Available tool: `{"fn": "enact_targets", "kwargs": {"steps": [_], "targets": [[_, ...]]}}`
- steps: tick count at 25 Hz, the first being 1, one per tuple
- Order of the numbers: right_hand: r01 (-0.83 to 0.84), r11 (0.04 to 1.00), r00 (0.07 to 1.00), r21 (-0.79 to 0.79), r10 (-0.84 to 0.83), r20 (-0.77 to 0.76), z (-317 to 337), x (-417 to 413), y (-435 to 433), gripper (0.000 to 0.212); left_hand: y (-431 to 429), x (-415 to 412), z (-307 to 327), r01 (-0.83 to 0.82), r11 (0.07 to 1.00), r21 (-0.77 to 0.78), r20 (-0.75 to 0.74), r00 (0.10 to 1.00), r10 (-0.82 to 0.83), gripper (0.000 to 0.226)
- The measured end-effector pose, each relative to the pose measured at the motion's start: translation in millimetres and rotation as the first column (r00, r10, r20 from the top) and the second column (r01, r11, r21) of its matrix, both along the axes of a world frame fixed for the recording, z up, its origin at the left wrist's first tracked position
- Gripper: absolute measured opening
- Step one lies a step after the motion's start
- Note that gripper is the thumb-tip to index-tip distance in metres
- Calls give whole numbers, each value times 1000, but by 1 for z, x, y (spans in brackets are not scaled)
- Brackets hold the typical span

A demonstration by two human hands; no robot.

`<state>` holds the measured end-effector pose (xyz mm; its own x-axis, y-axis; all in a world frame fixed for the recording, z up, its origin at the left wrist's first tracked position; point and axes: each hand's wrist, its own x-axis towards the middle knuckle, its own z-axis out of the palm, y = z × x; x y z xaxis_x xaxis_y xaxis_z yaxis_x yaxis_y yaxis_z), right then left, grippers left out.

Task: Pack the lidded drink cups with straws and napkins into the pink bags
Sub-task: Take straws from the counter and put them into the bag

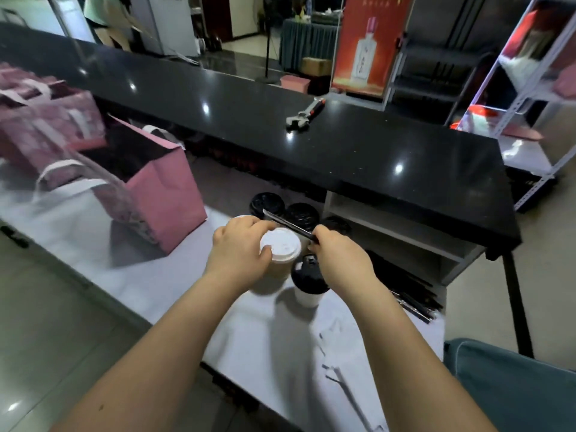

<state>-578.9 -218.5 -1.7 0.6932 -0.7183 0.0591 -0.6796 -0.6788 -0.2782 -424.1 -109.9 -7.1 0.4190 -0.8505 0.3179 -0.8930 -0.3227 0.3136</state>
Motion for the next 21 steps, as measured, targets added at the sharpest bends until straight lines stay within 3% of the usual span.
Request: {"fn": "enact_targets", "kwargs": {"steps": [3,7,11,17,21], "targets": [[-58,994,997,-96,54,-46,3,50,54,8,59,55,-6,-46,999,-29,-18,999,45,37],[-83,991,992,-105,72,-105,-6,106,125,9,131,124,-11,-69,998,-5,-58,996,68,35],[-85,981,991,-173,66,-117,5,151,156,8,170,185,11,-41,998,-43,-20,999,40,33],[-4,931,999,-365,-15,-50,86,198,147,18,149,244,87,75,997,-35,98,993,-71,47],[63,917,998,-394,-68,1,122,227,122,22,112,285,121,104,990,-93,129,987,-92,46]]}}
